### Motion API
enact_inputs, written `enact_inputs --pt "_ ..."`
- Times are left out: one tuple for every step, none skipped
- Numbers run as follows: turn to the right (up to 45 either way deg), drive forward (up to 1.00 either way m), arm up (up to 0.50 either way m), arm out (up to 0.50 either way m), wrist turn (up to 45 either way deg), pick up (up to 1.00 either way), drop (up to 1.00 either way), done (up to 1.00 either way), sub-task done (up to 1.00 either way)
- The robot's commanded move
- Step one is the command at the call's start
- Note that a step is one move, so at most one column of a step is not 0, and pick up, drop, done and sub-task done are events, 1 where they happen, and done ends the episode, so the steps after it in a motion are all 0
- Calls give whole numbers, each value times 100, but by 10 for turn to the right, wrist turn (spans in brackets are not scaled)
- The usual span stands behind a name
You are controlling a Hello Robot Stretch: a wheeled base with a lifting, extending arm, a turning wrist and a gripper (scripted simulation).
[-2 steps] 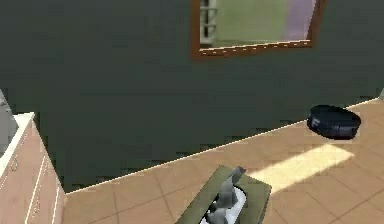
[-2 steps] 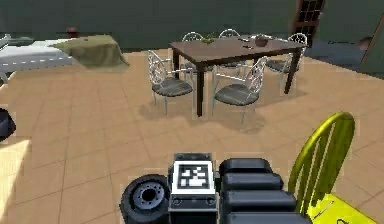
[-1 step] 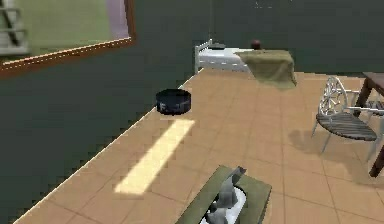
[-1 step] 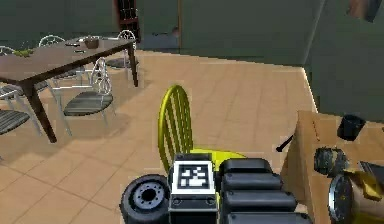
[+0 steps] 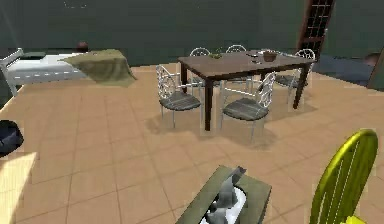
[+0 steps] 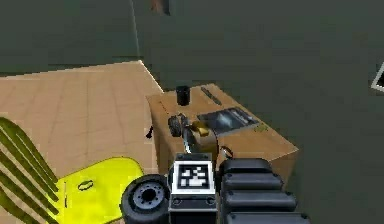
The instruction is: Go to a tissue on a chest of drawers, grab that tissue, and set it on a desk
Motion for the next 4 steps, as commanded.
enact_inputs --pt "450 0 0 0 0 0 0 0 0" --pt "150 0 0 0 0 0 0 0 0" --pt "-450 0 0 0 0 0 0 0 0" --pt "-450 0 0 0 0 0 0 0 0"
